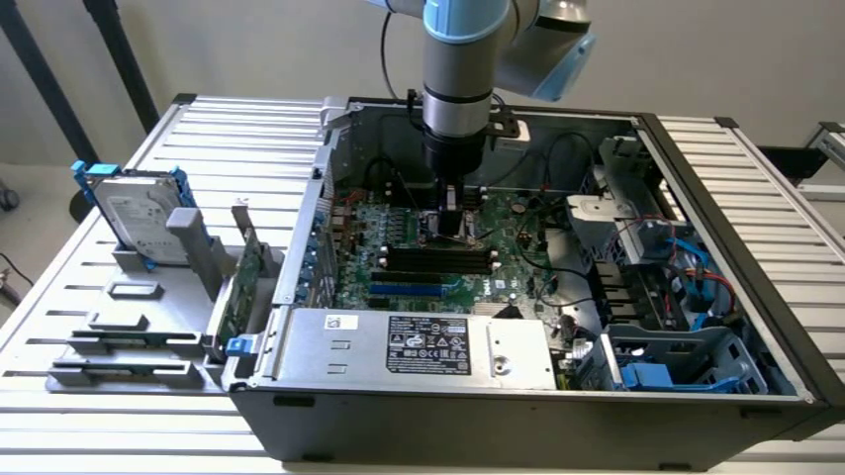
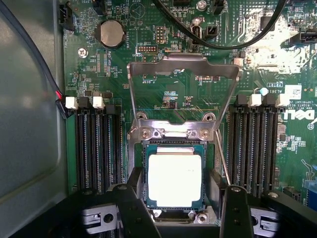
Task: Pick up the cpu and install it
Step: 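Place the cpu into insertion slot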
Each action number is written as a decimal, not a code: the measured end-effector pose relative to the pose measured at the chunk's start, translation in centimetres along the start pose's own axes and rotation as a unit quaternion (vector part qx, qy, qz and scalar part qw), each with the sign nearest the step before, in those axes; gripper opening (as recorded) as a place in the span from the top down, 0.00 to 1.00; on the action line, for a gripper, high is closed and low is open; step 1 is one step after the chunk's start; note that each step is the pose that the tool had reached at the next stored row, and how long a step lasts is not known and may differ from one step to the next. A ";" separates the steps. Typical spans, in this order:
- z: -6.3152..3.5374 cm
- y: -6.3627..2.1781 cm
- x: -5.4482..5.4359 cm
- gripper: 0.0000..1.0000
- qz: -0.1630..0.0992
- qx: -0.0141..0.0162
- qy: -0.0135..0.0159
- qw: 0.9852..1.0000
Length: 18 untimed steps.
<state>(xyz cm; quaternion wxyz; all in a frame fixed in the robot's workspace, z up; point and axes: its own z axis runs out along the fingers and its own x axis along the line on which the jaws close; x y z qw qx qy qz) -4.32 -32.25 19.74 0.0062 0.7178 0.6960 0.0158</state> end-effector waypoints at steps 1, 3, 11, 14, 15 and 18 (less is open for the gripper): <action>0.00 0.00 0.0 0.38 0.000 0.000 0.000 1.000; 0.00 0.00 0.0 0.38 0.000 0.000 0.000 1.000; -1.64 0.02 0.0 0.38 0.000 0.000 0.000 1.000; -2.37 -0.11 0.0 0.38 0.000 0.000 0.001 1.000; -2.53 -0.22 0.0 0.38 0.000 0.000 0.001 1.000; -2.82 -0.78 0.0 0.46 0.000 0.000 0.002 1.000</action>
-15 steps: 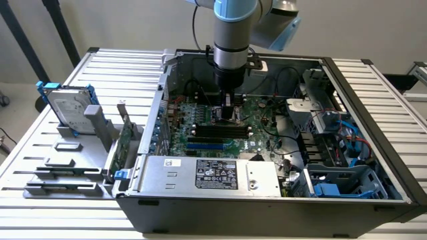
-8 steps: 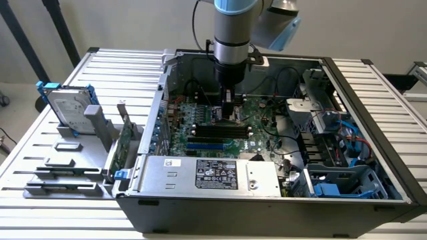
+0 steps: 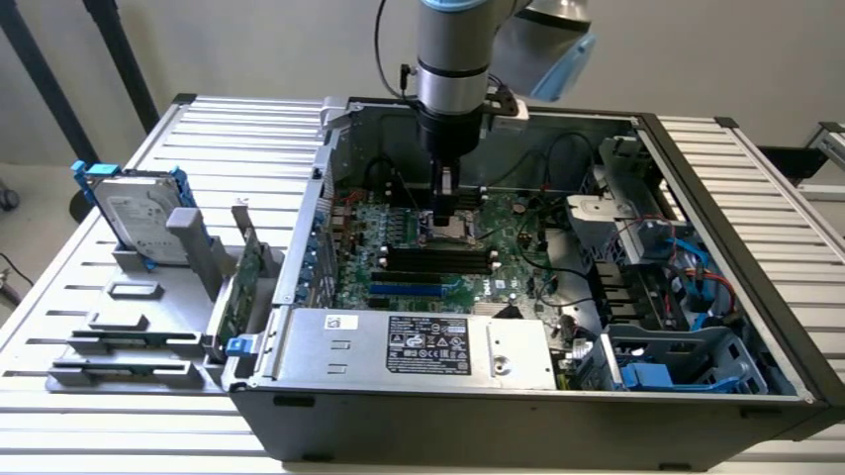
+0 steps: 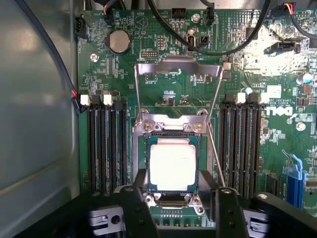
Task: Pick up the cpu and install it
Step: 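Place the cpu into insertion slot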
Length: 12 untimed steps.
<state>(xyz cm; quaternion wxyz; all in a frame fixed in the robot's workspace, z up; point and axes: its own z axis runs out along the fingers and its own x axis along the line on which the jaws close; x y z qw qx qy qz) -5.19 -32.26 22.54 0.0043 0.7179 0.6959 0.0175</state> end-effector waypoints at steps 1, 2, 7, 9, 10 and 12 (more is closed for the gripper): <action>-0.07 -0.26 0.0 0.53 0.000 0.000 0.000 1.000; -0.15 -0.52 0.0 0.58 0.000 0.000 0.001 1.000; -0.51 -2.13 -0.1 0.76 0.000 0.000 0.002 1.000; -0.68 -2.52 -0.1 0.88 0.000 0.000 0.003 1.000; -0.75 -2.61 -0.1 0.88 0.000 0.000 0.003 1.000; -0.77 -2.63 -0.1 0.89 0.000 0.000 0.003 1.000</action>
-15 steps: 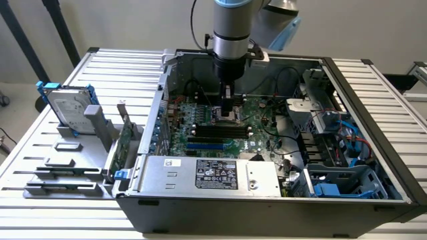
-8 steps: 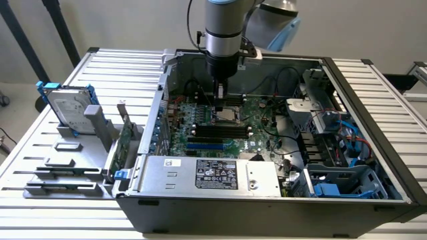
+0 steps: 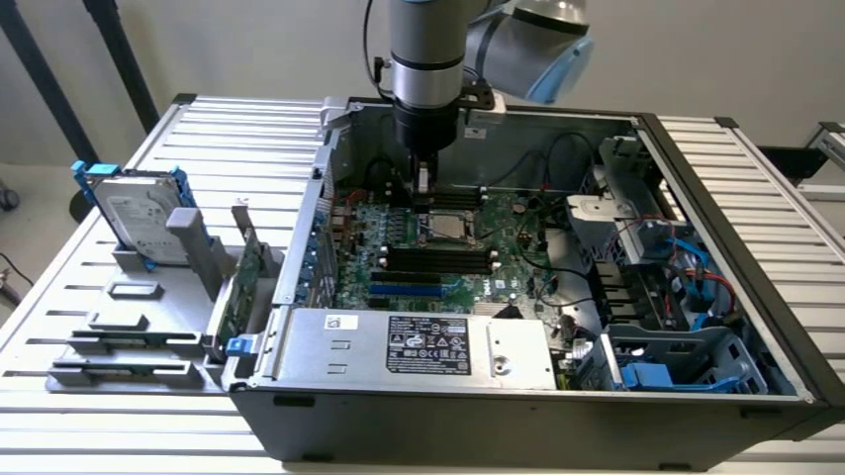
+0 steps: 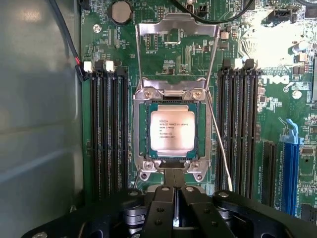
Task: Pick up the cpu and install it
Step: 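Place the cpu into insertion slot, then close the cpu cover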
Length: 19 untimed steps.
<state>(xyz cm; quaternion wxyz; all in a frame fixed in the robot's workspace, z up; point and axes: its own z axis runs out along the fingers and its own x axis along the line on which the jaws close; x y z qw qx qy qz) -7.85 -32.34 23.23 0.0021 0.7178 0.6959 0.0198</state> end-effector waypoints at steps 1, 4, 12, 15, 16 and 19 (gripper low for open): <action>0.00 0.00 0.0 0.89 0.000 0.000 0.000 1.000; -0.01 -0.01 0.0 0.89 0.000 0.000 0.000 1.000; -0.01 -0.01 0.0 0.89 0.000 0.000 0.000 1.000; -0.01 -0.01 0.0 0.89 0.000 0.000 0.000 1.000; -0.01 0.00 0.0 0.89 0.000 0.000 0.000 1.000; -0.03 0.80 0.0 0.89 0.000 0.001 0.001 1.000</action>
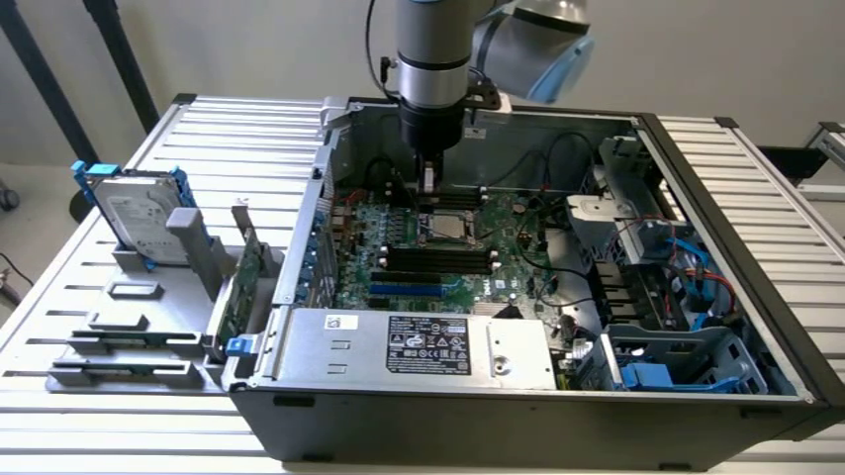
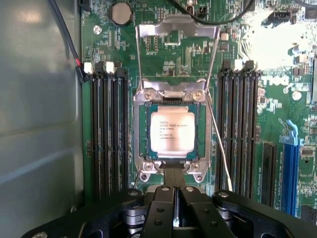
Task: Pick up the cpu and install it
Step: 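Close the cpu cover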
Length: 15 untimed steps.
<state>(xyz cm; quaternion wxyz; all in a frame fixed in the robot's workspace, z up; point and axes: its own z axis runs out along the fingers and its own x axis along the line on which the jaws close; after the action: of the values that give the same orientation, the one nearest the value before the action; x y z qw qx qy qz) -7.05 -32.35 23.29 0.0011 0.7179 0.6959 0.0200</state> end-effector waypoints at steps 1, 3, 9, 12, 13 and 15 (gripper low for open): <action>-0.02 0.45 0.0 0.89 0.000 0.000 0.001 1.000; -0.08 1.35 0.0 0.89 0.000 0.001 0.002 1.000; -0.74 4.09 0.0 0.89 0.000 0.003 0.006 1.000; -1.33 5.49 -0.1 0.89 0.000 0.003 0.007 1.000; -1.52 5.94 -0.1 0.89 0.000 0.003 0.008 1.000; -1.92 6.88 -0.2 0.89 0.000 0.004 0.008 1.000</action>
<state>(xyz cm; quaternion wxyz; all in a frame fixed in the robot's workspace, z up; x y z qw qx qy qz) -0.25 -32.77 25.41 -0.0074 0.7178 0.6959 0.0235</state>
